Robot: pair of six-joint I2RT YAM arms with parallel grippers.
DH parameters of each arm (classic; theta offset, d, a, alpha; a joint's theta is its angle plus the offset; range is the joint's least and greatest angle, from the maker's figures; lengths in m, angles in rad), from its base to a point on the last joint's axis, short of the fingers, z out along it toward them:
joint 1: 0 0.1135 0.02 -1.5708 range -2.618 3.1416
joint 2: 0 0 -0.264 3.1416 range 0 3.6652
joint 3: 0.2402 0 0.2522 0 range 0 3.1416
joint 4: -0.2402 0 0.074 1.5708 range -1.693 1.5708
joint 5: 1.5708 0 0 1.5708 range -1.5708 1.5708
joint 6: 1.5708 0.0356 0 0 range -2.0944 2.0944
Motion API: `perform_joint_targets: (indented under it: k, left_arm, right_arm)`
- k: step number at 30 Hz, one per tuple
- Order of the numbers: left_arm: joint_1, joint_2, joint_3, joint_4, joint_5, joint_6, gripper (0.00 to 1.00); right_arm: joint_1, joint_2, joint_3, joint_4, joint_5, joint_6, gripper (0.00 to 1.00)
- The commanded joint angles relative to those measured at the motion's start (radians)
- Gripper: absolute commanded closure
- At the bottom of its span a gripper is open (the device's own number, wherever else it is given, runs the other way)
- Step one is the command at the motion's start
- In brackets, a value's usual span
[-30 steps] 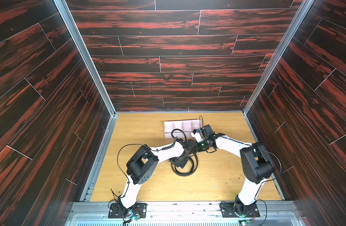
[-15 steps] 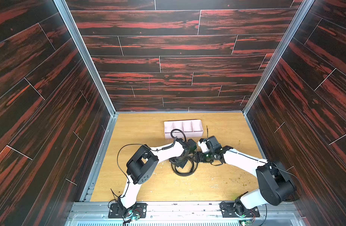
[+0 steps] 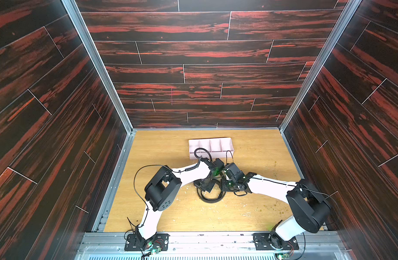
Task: Place the belts into the storage roll
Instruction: Roll the belt at the center of the board.
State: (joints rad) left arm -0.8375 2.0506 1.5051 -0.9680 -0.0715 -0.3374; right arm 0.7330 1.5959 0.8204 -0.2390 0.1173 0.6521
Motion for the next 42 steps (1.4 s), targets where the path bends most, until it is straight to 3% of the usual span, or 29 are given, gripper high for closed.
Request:
perform_joint_targets:
  k: [1,4,11,17,23,29,34,38,42]
  left_arm:
    - [-0.027,-0.047,-0.009,0.013,0.007,-0.027,1.00]
    - [-0.022,-0.048,-0.008,0.014,0.008,-0.051,0.99]
    - [-0.003,-0.068,0.013,-0.002,-0.004,-0.127,0.84]
    - [0.044,-0.129,0.033,-0.077,-0.026,-0.186,0.70]
    - [0.099,-0.188,0.030,-0.078,0.032,-0.199,0.69]
    - [0.149,-0.215,0.151,-0.083,0.111,-0.202,0.66]
    - [0.191,-0.120,0.263,-0.112,0.229,-0.298,0.66]
    - [0.200,-0.086,0.242,0.052,0.337,-0.459,0.64]
    - [0.199,-0.043,0.256,0.174,0.398,-0.587,0.56]
  right_arm:
    - [0.020,0.027,0.007,-0.010,0.068,0.021,0.63]
    - [0.021,0.011,-0.009,-0.003,0.086,0.017,0.76]
    - [0.022,-0.021,-0.022,-0.014,0.131,-0.015,0.85]
    - [0.020,-0.014,-0.018,-0.026,0.139,-0.038,0.86]
    - [0.020,-0.012,-0.013,-0.033,0.137,-0.074,0.86]
    - [0.020,-0.009,-0.017,-0.025,0.137,-0.104,0.87]
    - [0.020,-0.007,-0.012,-0.018,0.143,-0.124,0.85]
    - [0.021,-0.009,-0.023,0.000,0.141,-0.135,0.85]
    - [0.020,0.002,-0.025,0.008,0.138,-0.138,0.84]
